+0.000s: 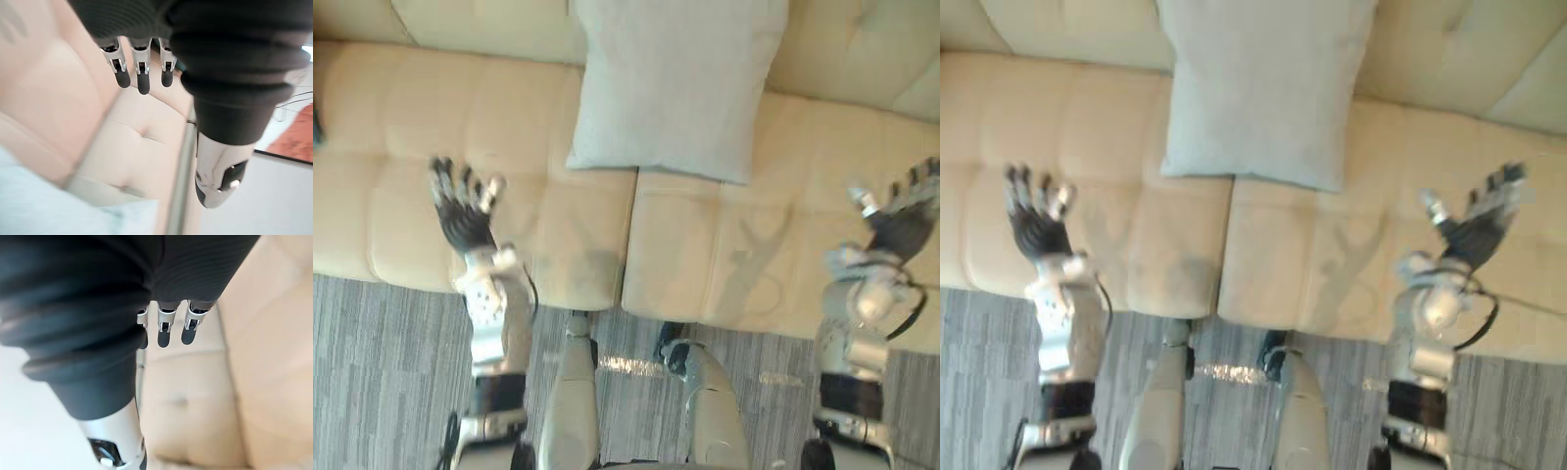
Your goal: Pick up cushions and gather them together orderly.
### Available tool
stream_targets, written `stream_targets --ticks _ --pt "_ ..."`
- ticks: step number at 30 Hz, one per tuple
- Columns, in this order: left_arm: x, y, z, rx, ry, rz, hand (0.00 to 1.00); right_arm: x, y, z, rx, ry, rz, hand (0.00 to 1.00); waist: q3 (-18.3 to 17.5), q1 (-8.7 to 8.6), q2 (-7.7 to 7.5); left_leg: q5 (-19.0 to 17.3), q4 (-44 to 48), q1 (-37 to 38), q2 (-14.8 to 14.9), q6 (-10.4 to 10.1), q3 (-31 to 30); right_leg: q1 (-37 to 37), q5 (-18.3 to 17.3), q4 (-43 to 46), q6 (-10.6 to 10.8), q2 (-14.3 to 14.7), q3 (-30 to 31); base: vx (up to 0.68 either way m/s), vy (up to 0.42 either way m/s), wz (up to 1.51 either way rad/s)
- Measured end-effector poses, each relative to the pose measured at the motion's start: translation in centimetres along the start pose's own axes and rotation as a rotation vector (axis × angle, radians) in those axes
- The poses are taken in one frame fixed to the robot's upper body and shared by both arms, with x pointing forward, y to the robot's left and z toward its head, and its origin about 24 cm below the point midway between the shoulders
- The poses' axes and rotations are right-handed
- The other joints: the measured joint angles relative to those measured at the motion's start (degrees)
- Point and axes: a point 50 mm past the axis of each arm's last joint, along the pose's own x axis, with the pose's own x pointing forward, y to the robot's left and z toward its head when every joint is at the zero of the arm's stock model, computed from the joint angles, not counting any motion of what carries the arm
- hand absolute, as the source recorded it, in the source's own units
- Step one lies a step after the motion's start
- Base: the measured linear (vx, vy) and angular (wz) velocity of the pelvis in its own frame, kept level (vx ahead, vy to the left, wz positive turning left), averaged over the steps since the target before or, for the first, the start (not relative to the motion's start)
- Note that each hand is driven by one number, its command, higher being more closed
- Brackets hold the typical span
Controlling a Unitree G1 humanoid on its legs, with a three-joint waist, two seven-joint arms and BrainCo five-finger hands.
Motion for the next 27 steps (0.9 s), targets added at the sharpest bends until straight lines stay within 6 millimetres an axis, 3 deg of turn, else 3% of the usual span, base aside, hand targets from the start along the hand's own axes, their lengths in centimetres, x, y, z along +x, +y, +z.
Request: stream_targets --ticks 1,2,3,5,7,8,10,13,18,21,25,27 --pt "-1.8 1.7 -2.7 0.043 0.128 0.027 0.0 -1.6 -0.2 -2.0 -0.045 0.091 0.036 0.0 -2.4 -0.16 0.01 -0.6 -0.1 2.0 0.1 0.1 0.3 2.3 -0.1 -1.1 0.1 0.2 -0.1 0.07 -0.011 -0.06" --pt "-2.5 2.2 -3.7 0.061 0.183 0.033 0.0 -2.2 -0.2 -2.9 -0.073 0.132 0.054 0.0 -3.4 -0.16 0.03 -0.9 -0.3 3.0 0.2 0.2 0.5 3.4 -0.1 -1.8 0.1 0.3 -0.1 0.11 -0.023 -0.13" --pt "-4.8 3.8 -6.1 0.119 0.321 0.041 0.0 -4.3 -0.6 -5.3 -0.132 0.247 0.089 0.0 -5.2 -0.15 -0.26 -1.2 -1.7 6.7 0.3 0.4 1.3 6.7 -0.1 -3.1 0.3 0.6 0.2 0.1 -0.018 -0.13" --pt "-6.7 5.1 -7.8 0.168 0.425 0.053 0.0 -6.3 -1.1 -7.4 -0.18 0.361 0.118 0.0 -7.4 -0.15 -0.44 -1.3 -2.8 8.8 0.4 0.5 1.9 8.6 -0.2 -4.4 0.4 0.8 0.3 0.08 -0.006 -0.13" --pt "-9.8 7.4 -10.6 0.267 0.608 0.077 0.0 -10.3 -1.8 -11.1 -0.222 0.575 0.142 0.0 -10.0 -0.16 -0.37 -1.6 -4.7 13.1 0.8 0.7 2.8 12.6 -0.1 -6.8 0.7 1.3 0.7 0.09 -0.002 -0.14" --pt "-10.4 7.8 -11.1 0.28 0.645 0.085 0.0 -11.1 -2.0 -11.7 -0.224 0.62 0.138 0.0 -10.2 -0.18 -0.43 -1.7 -5.1 14.0 0.9 0.6 3.1 13.3 0.0 -7.3 0.7 1.5 0.8 0.07 0.003 -0.15" --pt "-13.3 9.6 -13.3 0.351 0.821 0.122 0.0 -14.9 -2.9 -14.5 -0.254 0.818 0.121 0.0 -12.1 -0.2 -0.22 -2.2 -6.0 17.2 1.2 0.4 4.1 16.4 0.3 -9.1 1.1 1.8 1.4 0.07 0.01 -0.18" --pt "-15.8 10.5 -14.7 0.4 0.964 0.122 0.0 -18.0 -3.7 -16.1 -0.286 0.969 0.111 0.0 -14.1 -0.27 0.5 -2.6 -6.5 19.6 1.7 0.4 5.4 19.2 1.4 -11.8 1.5 2.4 2.0 0.09 0.023 -0.17" --pt "-17.8 11.5 -15.4 0.42 1.059 0.174 0.0 -21.3 -4.4 -17.2 -0.285 1.111 0.087 0.0 -16.1 -0.49 0.99 -2.6 -8.9 23.9 1.8 0.5 6.4 23.6 2.7 -15.8 2.1 2.8 2.3 0.07 0.021 -0.06" --pt "-18.2 11.8 -15.5 0.432 1.082 0.178 0.0 -21.8 -4.2 -17.4 -0.27 1.137 0.078 0.0 -16.6 -0.46 1.34 -2.6 -9.0 24.7 1.8 0.4 6.4 25.5 3.7 -17.6 2.3 3.3 2.3 0.03 0.007 0.01" --pt "-16.5 10.4 -15.9 0.437 1.053 0.122 0.0 -21.9 -3.3 -17.9 -0.264 1.165 0.103 0.0 -15.4 -0.44 1.64 -2.6 -4.4 20.9 1.9 0.5 6.1 25.3 4.1 -17.4 2.1 3.4 0.3 -0.07 0.005 0.25" --pt "-15.8 9.5 -15.9 0.451 1.03 0.076 0.0 -21.3 -2.8 -18.0 -0.26 1.156 0.112 0.0 -15.1 -0.17 2.09 -2.4 -3.9 18.5 2.7 -0.2 5.6 22.3 4.6 -16.2 0.5 3.2 -0.2 -0.17 0.01 0.09"
